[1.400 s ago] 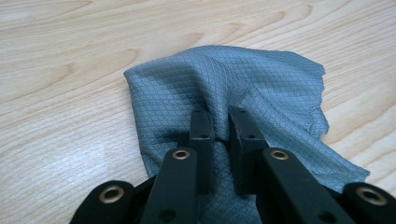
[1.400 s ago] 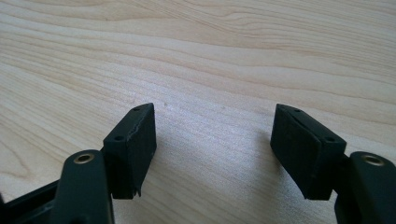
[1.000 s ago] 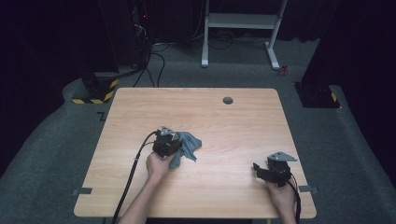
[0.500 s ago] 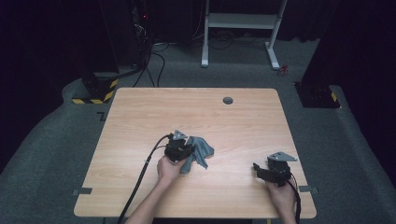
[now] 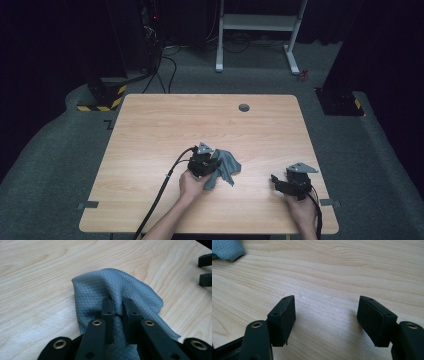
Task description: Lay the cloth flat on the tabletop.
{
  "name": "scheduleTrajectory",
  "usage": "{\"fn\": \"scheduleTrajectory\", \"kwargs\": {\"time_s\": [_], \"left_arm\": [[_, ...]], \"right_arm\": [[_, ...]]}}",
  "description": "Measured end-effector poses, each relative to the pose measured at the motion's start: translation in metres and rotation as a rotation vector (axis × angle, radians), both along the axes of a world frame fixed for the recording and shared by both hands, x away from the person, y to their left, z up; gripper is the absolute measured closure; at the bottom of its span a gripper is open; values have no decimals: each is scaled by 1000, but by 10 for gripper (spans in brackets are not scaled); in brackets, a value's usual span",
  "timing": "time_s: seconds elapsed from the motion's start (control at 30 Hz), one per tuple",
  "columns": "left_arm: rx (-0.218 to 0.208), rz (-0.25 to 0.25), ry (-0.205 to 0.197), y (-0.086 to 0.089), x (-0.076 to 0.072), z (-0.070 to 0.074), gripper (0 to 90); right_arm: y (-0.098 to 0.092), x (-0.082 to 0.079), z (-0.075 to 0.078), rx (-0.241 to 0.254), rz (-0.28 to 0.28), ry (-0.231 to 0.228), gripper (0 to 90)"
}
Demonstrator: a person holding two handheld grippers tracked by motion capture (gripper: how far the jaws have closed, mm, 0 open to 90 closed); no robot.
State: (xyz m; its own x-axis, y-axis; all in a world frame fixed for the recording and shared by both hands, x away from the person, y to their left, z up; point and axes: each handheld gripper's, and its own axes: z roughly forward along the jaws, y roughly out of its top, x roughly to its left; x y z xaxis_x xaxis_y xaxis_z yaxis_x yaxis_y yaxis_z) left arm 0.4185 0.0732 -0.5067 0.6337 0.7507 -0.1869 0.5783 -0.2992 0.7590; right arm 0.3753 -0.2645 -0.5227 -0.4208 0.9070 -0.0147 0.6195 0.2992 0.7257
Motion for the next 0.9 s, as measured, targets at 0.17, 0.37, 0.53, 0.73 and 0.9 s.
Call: {"fn": "scheduleTrajectory", "kwargs": {"time_s": [0.17, 0.37, 0.53, 0.73, 0.9], "left_arm": [[-10, -2, 8, -7, -3, -3, 805], [14, -37, -2, -3, -5, -3, 622], [57, -52, -51, 4, -24, 4, 517], [104, -86, -93, 12, -56, 2, 496], [138, -98, -134, 9, -73, 0, 515]], "right_arm": [[0, 0, 0, 0, 0, 0, 312], [1, -1, 0, 2, 13, 2, 317], [2, -2, 0, 0, 31, -5, 362], [9, -6, 1, 7, 56, -14, 503], [40, -17, 4, 28, 174, -39, 564]]}}
